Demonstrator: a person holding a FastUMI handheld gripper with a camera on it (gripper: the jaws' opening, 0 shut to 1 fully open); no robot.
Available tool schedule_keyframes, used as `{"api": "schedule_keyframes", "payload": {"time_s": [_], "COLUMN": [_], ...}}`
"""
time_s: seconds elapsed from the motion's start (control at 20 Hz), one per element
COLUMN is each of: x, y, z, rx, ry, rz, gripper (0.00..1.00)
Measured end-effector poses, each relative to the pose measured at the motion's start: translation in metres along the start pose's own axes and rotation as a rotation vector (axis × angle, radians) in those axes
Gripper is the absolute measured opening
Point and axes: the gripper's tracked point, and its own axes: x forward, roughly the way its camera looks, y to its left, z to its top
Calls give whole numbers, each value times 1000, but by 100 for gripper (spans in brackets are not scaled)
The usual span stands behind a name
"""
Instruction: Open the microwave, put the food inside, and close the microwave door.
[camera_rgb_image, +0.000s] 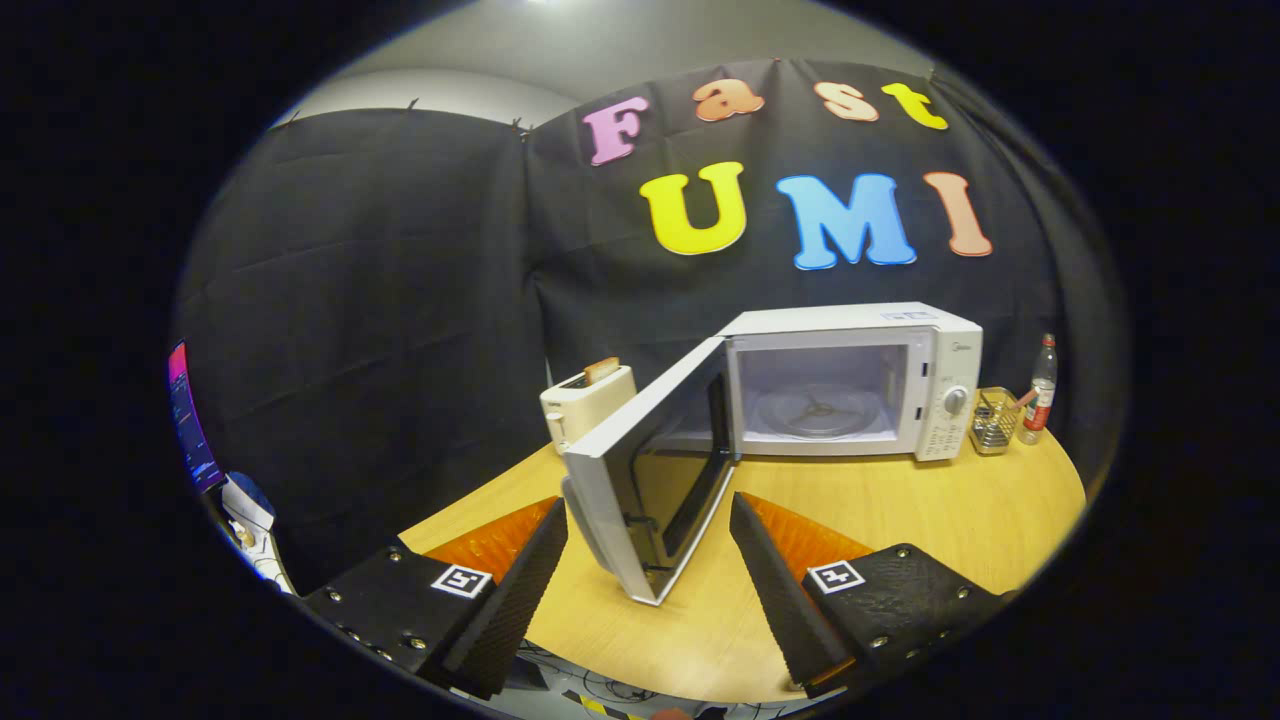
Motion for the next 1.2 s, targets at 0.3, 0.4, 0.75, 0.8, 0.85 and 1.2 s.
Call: {"api": "schedule_keyframes", "payload": {"time_s": [0.3, 0.4, 0.75, 0.8, 0.85, 1.2], "x": [-28, -37, -64, -66, -68, -74], "y": [-92, -112, -160, -165, -167, -167], "z": [-2, -10, -71, -81, -91, -141], "rx": [62, 99, 180, 190, 202, 357], "ry": [7, 20, 126, 148, 166, 268], "rz": [-176, -212, -298, -306, -311, -286], "gripper": [99, 99, 99, 99, 99, 86]}}
